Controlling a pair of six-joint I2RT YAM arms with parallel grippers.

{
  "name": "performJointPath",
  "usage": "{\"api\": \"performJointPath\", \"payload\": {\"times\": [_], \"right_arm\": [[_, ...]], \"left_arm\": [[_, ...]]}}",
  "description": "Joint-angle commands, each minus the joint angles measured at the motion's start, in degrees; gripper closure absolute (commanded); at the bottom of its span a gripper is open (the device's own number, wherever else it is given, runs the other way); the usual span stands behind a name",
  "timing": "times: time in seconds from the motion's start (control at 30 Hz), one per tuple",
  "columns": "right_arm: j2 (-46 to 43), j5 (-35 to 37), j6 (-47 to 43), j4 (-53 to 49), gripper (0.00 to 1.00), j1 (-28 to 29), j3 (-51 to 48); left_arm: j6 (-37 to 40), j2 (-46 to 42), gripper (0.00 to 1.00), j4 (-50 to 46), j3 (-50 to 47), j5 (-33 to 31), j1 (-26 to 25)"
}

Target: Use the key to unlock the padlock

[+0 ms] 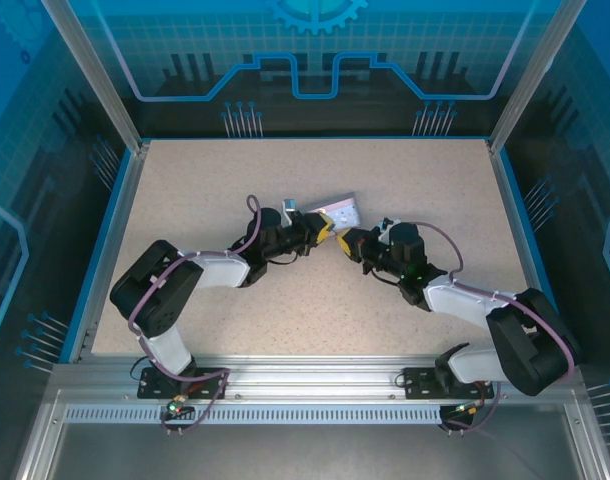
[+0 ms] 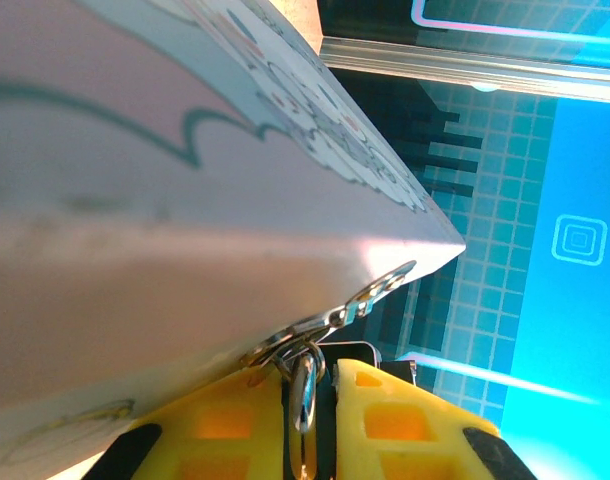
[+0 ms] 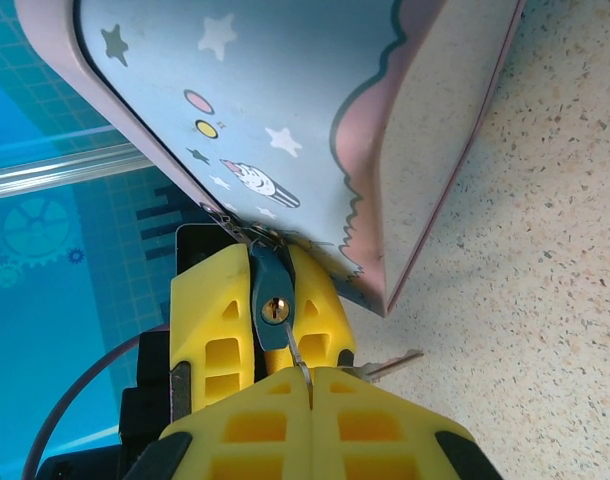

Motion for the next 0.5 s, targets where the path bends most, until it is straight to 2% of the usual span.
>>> {"api": "performJointPath", "payload": {"times": [0.0, 0.47], "right_arm": [[0.44, 1.39, -0.37, 0.83, 1.00, 0.62, 1.19], [0.92, 1.16, -0.84, 1.14, 1.00, 0.09, 1.86]], "left_arm": [[0.25, -1.33, 1.00, 3.96, 0.06, -0.45, -0.48], [0.34, -1.42, 1.00, 3.83, -0.04, -0.45, -0.58]]}}
